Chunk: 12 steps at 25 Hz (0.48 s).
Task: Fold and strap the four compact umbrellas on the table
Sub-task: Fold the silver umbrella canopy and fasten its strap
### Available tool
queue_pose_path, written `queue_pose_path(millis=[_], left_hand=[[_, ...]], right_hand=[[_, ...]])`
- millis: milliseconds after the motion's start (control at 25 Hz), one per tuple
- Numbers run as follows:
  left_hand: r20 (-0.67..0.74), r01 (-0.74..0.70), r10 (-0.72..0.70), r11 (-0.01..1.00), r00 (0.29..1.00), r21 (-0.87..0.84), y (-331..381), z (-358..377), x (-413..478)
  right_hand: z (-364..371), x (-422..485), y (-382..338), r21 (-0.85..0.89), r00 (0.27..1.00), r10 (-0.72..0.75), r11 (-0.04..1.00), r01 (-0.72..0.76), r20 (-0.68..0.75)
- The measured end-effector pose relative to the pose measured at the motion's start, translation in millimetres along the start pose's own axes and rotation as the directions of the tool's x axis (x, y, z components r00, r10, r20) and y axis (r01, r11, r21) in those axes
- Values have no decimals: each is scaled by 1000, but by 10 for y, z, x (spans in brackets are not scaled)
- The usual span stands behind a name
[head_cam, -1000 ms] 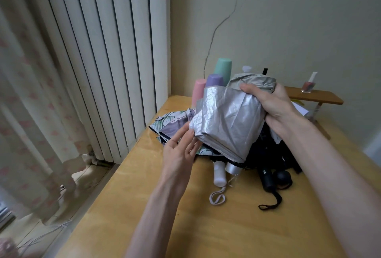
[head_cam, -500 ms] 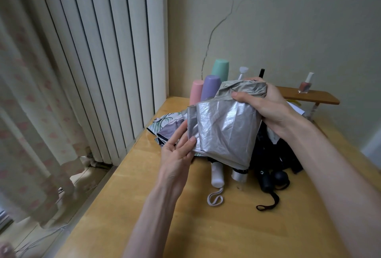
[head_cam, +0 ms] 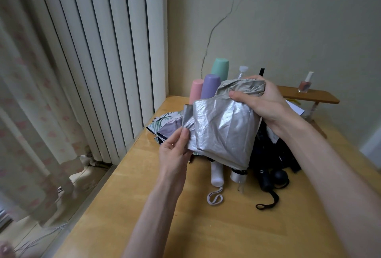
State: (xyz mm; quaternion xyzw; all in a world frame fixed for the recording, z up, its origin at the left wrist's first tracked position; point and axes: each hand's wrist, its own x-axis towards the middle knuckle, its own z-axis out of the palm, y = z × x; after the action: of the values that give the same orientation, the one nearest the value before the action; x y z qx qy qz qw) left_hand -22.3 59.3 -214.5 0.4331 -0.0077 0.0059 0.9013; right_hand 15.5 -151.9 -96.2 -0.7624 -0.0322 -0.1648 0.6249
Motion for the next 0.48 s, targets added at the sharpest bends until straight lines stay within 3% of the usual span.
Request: queue_pose_path(millis=[120, 320, 480], left_hand=[[50, 71, -65, 989, 997, -133, 89, 34, -27], [114, 131, -142, 987, 983, 98, 121, 69, -76], [123, 38, -73, 963, 990, 266, 34, 62, -86]], right_hand=[[41, 1, -3, -10, 997, -37, 999, 36, -67], [77, 22, -21, 45, 986, -33, 998, 41, -165], [119, -13, -73, -36, 990, -74, 997, 70, -118]])
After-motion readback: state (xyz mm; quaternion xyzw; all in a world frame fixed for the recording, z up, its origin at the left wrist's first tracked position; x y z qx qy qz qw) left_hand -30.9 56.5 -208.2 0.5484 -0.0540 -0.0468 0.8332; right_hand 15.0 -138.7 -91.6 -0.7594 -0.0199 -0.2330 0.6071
